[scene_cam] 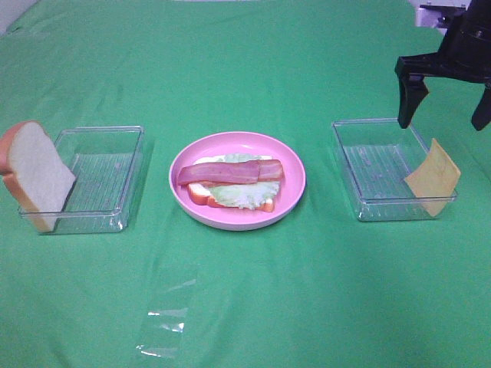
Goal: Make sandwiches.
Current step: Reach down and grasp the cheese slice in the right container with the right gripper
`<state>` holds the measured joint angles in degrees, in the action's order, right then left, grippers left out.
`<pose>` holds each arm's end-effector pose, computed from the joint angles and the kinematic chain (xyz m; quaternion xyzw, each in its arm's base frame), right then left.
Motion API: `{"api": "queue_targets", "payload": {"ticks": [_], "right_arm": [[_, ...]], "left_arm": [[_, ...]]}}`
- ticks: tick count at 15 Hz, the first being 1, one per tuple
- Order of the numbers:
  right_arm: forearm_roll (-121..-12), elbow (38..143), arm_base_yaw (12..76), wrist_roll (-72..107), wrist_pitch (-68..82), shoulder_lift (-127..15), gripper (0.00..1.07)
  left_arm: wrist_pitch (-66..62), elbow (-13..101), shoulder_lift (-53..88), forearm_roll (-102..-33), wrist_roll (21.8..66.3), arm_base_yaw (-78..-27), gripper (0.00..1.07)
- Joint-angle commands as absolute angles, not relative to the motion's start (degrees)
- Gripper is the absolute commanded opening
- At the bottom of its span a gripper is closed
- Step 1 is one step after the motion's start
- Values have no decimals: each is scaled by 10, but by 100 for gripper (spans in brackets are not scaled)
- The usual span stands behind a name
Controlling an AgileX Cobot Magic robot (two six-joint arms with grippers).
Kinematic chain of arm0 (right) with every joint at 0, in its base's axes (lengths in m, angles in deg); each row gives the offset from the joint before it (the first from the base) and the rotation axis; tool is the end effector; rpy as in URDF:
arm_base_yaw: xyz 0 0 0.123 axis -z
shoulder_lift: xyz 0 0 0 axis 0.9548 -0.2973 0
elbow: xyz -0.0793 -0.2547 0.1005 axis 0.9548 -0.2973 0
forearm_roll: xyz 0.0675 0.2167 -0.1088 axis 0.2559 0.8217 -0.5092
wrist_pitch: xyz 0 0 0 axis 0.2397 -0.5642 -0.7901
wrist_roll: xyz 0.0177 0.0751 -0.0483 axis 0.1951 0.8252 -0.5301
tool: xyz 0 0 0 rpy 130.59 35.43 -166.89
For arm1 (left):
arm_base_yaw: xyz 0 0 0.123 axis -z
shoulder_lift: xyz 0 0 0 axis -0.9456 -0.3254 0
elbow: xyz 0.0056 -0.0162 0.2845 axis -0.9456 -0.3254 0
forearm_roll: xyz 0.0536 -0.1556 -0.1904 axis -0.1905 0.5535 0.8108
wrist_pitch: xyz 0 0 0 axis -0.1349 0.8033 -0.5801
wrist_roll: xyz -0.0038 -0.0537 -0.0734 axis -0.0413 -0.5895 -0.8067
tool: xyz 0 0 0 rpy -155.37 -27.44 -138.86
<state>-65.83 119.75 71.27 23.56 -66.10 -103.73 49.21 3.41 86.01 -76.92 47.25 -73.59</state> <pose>0.4178 0.0116 0.2258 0.0046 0.9988 0.0080 0.0488 -0.0097 -0.0080 0.2808 0.0361 0.8529 -0.0034 0.5208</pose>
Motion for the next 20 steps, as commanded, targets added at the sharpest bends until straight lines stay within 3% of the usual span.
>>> {"api": "queue_targets", "payload": {"ticks": [1,5,9,10,13,15,20], "right_arm": [[-666,1161,728,218,-685,-1034,99],[-666,1072,727,218,-586,-1034,98],[-672,1067,727,218,-551,-1034,96],[-672,1067,727,218,-546,-1034,94],[-681,1067,727,218,-534,-1034,69],[-681,1067,727,223,-540,-1036,59],[-682,1067,727,223,-555,-1049,52]], "left_arm": [[483,32,870,-764,470,-731,94],[483,32,870,-764,470,-731,94],[483,32,870,-764,470,-731,94],[483,32,870,-764,470,-731,94],[483,32,870,-764,470,-731,94],[483,32,870,-764,470,-731,94],[483,32,870,-764,470,-731,94]]}}
